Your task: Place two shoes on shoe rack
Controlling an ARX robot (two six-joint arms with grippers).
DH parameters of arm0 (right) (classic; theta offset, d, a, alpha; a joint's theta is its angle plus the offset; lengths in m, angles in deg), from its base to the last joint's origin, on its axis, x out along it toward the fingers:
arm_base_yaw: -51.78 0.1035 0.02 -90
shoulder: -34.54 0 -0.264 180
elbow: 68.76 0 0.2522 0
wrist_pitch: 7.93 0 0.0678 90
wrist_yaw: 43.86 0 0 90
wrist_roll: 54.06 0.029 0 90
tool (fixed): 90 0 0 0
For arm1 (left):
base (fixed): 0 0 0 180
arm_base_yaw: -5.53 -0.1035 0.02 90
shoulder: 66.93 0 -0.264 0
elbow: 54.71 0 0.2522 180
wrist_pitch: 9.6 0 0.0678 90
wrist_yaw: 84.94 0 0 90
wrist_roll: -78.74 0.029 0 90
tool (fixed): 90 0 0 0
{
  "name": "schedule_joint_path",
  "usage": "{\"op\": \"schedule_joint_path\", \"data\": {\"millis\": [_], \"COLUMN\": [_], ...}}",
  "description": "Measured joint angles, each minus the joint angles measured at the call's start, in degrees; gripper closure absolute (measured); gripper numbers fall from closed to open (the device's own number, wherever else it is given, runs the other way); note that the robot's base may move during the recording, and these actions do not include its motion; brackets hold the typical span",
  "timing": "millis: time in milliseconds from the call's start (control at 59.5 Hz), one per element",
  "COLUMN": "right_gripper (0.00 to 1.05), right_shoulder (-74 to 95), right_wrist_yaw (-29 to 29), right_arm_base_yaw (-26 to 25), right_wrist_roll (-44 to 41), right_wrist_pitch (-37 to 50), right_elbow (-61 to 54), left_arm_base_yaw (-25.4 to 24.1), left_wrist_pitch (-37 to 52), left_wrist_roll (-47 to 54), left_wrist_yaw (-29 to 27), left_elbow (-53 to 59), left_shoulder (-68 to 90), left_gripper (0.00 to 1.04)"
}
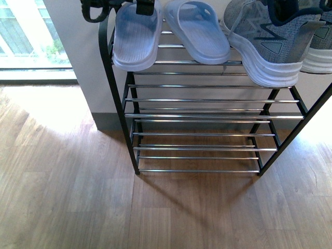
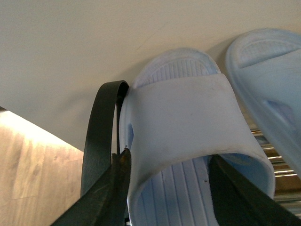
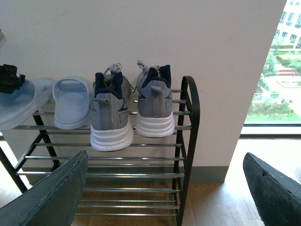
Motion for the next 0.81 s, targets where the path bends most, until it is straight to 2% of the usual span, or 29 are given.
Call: {"op": "schedule_joint_path", "data": {"millis": [50,202,269,336,454,706,806], "right_gripper": [0.09,0.09,0.09,0.09,0.09,0.09,0.09], "right_shoulder": [0.0,0.0,0.0,0.0,0.0,0.0,0.0], "right_wrist_yaw": [0.0,0.0,0.0,0.0,0.0,0.0,0.0], "right_arm_base_yaw": [0.0,0.0,0.0,0.0,0.0,0.0,0.0], "right_wrist_roll": [0.0,0.0,0.0,0.0,0.0,0.0,0.0], "right_wrist_pitch": [0.0,0.0,0.0,0.0,0.0,0.0,0.0], "right_elbow": [0.0,0.0,0.0,0.0,0.0,0.0,0.0], "left_arm_base_yaw": [0.0,0.3,0.3,0.2,-2.2,-7.3,-9.6], "left_wrist_pitch": [2.6,9.0,13.1,24.0,36.5,43.1,44.8], "left_wrist_roll": [-1.3,-3.4,-2.9,-0.7,0.9,1.6,1.8], "left_wrist_yaw": [2.0,1.2,-0.4,-5.6,-5.0,-0.5,2.0], "left_elbow": [5.2,17.6,23.1,29.8,41.2,60.2,67.3], "left_shoulder": [-5.1,-19.3,-24.8,-29.6,-34.9,-43.9,-49.9], "left_gripper": [0.35,0.12,0.09,0.19,0.37,0.74,0.98]}}
